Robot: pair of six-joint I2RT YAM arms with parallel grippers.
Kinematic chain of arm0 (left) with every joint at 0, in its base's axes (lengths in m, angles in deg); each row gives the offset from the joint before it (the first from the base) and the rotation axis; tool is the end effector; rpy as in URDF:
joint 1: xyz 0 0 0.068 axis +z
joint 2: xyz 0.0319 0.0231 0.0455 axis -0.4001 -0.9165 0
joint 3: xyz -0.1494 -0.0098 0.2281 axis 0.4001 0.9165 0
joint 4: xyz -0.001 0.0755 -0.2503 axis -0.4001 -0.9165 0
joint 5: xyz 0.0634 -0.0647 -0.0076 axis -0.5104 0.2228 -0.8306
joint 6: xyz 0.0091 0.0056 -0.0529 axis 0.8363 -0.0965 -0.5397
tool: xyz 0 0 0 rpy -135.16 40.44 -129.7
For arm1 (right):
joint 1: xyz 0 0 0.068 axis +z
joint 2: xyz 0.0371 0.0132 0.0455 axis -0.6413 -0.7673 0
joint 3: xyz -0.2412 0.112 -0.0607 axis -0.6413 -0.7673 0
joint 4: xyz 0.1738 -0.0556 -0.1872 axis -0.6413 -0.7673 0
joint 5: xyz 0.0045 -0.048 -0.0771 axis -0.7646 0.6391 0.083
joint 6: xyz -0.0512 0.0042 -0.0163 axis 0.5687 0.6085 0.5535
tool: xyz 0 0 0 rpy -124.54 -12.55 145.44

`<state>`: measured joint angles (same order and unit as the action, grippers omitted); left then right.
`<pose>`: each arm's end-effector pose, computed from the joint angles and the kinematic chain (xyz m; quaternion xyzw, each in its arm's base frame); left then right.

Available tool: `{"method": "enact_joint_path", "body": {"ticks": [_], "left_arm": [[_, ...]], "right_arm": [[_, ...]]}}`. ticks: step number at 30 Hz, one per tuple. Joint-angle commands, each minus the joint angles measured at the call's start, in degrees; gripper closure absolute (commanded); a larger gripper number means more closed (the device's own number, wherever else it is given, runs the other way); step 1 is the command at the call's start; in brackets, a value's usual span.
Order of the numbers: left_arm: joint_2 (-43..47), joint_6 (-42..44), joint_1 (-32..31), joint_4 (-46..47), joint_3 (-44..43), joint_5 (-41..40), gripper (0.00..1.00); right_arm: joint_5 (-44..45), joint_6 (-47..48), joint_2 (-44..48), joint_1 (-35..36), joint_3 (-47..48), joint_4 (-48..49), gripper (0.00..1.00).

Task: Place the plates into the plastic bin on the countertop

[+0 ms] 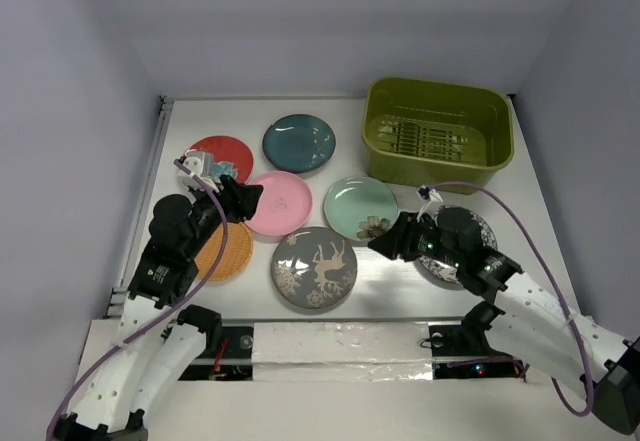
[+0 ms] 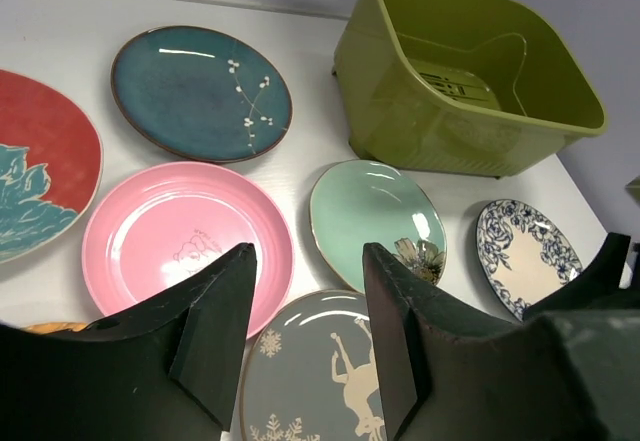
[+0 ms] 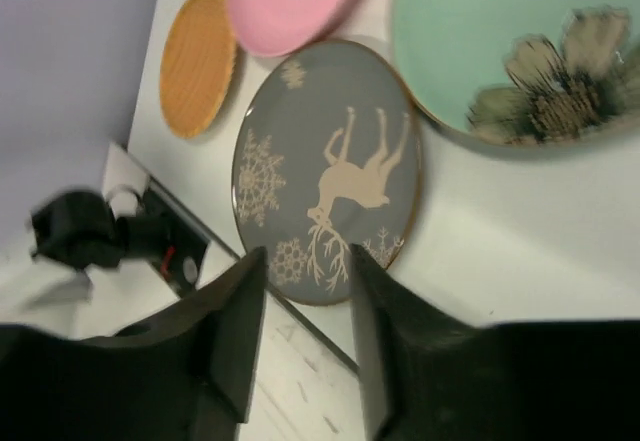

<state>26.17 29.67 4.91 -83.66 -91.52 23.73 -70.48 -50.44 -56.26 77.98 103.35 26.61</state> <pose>0.1357 -0.0520 0.3486 0.0547 0.7038 -0.2849 0.6485 0.1365 0.1181 0.2508 -0.0490 0.8196 0.4364 0.3679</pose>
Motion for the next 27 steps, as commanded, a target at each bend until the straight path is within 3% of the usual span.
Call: {"method": "enact_joint_path", "body": {"ticks": [1, 2, 3, 5, 6, 7, 8, 9, 10, 11, 13, 15, 20, 24, 27], "left_arm": [[0.27, 0.94, -0.13, 2.7, -0.09, 0.72, 0.56], [0.19, 1.12, -0.13, 2.7, -0.09, 0.81, 0.56], [0.18, 1.12, -0.13, 2.79, -0.09, 0.81, 0.56], [0.27, 1.12, -0.13, 3.14, -0.18, 0.81, 0.6], [0.45, 1.03, -0.13, 3.31, -0.18, 0.9, 0.74], [0.62, 1.12, -0.13, 3.49, -0.09, 0.9, 0.8], [1.23, 1.2, -0.13, 3.93, -0.01, 0.46, 0.87], [1.5, 1.21, -0.13, 4.02, 0.17, 0.02, 1.0], [1.76, 0.94, -0.13, 3.93, 0.17, -0.5, 1.0], [1.94, 0.94, -0.13, 3.58, 0.17, -1.29, 1.0], [1.94, 0.77, -0.13, 3.23, 0.17, -1.83, 1.0], [1.85, 0.68, -0.13, 2.96, 0.08, -1.83, 1.0], [1.85, 0.68, -0.13, 2.53, 0.08, -2.62, 1.0], [1.94, 0.68, -0.13, 2.44, 0.08, -3.15, 0.82], [2.03, 0.68, -0.13, 2.44, 0.17, -3.15, 0.78]], "right_arm": [[3.14, -5.45, 1.13, 0.41, -2.42, 5.58, 0.6], [3.32, -6.07, 0.69, 0.41, -3.82, 5.58, 0.76], [3.49, -6.07, -0.36, 0.41, -4.45, 5.75, 1.0], [4.02, -6.33, -1.24, 0.41, -5.59, 8.03, 1.0], [3.94, -6.51, -2.55, 0.41, -6.38, 9.0, 1.0], [3.06, -6.95, -3.26, 0.41, -6.91, 11.7, 1.0], [2.71, -8.17, -4.14, 0.41, -7.35, 13.12, 0.96], [2.36, -8.7, -5.11, 0.41, -8.31, 14.62, 0.89], [1.57, -9.14, -7.12, 0.41, -8.76, 17.42, 0.79], [1.56, -9.76, -8.18, 0.93, -9.11, 18.66, 0.58], [1.74, -10.11, -10.2, 0.94, -10.07, 21.38, 0.44], [1.91, -10.82, -13.8, 0.94, -10.6, 23.15, 0.35], [0.25, -12.75, -23.47, 1.47, -12.1, 33.07, 0.34], [-1.43, -13.72, -33.05, 2.51, -11.57, 40.28, 0.35], [-2.57, -15.03, -39.64, 3.05, -11.66, 45.99, 0.39]]}}
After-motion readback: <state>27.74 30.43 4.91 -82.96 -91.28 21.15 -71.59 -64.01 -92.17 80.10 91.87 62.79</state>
